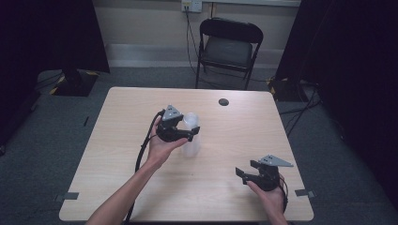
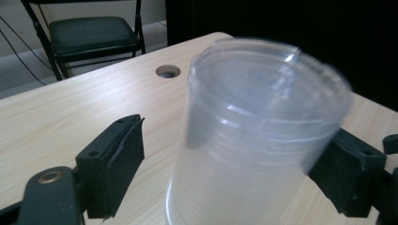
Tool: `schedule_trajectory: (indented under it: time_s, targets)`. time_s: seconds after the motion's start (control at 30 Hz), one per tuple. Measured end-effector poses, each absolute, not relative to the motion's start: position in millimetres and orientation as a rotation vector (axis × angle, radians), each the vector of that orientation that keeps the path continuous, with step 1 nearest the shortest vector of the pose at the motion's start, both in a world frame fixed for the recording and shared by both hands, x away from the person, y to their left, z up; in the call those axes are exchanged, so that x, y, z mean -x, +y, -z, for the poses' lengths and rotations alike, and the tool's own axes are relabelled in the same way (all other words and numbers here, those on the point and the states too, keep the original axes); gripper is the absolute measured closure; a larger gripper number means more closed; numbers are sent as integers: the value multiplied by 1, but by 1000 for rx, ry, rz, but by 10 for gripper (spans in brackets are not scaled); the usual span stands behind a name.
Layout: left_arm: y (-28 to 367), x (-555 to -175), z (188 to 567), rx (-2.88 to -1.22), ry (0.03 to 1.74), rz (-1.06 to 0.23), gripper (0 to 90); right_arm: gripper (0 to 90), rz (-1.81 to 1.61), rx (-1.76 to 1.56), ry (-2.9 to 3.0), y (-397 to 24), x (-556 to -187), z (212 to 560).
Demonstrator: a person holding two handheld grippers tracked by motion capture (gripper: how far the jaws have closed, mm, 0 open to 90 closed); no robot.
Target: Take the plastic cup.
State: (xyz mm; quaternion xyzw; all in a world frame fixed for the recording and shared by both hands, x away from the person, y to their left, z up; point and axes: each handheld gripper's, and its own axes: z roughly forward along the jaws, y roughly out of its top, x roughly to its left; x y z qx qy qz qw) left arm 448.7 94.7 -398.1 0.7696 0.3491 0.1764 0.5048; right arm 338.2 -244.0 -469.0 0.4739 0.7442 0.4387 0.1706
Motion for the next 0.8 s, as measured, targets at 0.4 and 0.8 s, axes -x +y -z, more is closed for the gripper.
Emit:
schedule_trajectory:
  time_s: [0.4, 0.8]
  targets:
    - [86, -451, 408, -1920, 780, -454, 236, 252, -1237, -1358, 2114, -248, -336, 471]
    - [82, -452, 413, -1944, 776, -423, 310, 256, -1234, -1359, 2130, -247, -337, 473]
